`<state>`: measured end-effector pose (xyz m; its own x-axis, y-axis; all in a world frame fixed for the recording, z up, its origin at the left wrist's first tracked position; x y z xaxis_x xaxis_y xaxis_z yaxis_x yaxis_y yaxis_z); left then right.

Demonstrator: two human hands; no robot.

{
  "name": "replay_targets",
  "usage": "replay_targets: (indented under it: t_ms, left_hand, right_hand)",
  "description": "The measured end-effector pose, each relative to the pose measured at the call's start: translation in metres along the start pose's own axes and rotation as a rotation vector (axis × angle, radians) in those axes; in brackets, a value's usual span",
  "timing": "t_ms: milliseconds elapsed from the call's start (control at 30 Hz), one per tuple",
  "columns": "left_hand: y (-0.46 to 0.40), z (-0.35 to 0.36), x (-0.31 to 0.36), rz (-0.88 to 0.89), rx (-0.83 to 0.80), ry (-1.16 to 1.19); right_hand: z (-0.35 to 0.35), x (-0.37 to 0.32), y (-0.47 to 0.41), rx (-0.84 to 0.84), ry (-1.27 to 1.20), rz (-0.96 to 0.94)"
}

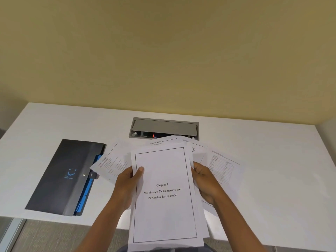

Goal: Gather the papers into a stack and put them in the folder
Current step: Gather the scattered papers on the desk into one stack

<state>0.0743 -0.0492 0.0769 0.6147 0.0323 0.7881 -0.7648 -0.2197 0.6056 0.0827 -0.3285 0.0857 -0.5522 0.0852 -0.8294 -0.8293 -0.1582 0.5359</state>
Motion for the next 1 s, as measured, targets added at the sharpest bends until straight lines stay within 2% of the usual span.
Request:
replay_targets:
  t_ms: [167, 267, 333, 433, 500, 567, 800, 1000]
  left_hand:
    - [0.004, -0.001, -0.002, -0.096, -0.092, 0.100]
    - [0.008, -0.005, -0.007, -0.108, -0.081, 0.083]
    - [0.009, -0.009, -0.012, -0.087, -0.038, 0.051]
    - [0.010, -0.021, -0.019, -0.063, 0.044, 0.034]
    - [0.010, -0.029, -0.024, -0.059, 0.081, 0.012]
    - [0.011, -0.036, -0.031, -0.063, 0.112, -0.001]
    - [0.021, -0.040, -0.041, -0.073, 0.188, -0.011]
    - [0.029, -0.034, -0.035, -0.058, 0.206, 0.022]
  right_hand:
    - [-0.002, 0.006, -0.004, -0.068, 0.012, 0.064]
    - [-0.012, 0.009, -0.008, -0.061, 0.080, 0.136]
    - [-0.029, 0.012, -0.013, 0.032, 0.201, 0.102]
    - [-0.074, 0.021, -0.023, 0.344, 0.525, 0.025]
    - [-0.109, 0.026, -0.024, 0.476, 0.837, 0.067]
    - [-0.139, 0.030, -0.022, 0.522, 1.052, 0.149]
    - [-0.174, 0.046, -0.020, 0.370, 1.279, 0.289]
    - [-0.169, 0.060, -0.016, 0.409, 1.309, 0.210]
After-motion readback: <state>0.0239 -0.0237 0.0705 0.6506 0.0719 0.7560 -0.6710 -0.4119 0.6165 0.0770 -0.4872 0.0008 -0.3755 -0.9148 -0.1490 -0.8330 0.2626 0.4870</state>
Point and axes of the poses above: each hand's wrist, its own y-axis away from the middle knuckle, its own z-axis out of the palm, x = y × z, the point moved 1 cm from there along -y, towards the middle knuckle, and after that the axes turned 1 degree about x, right-handed, at the moved point
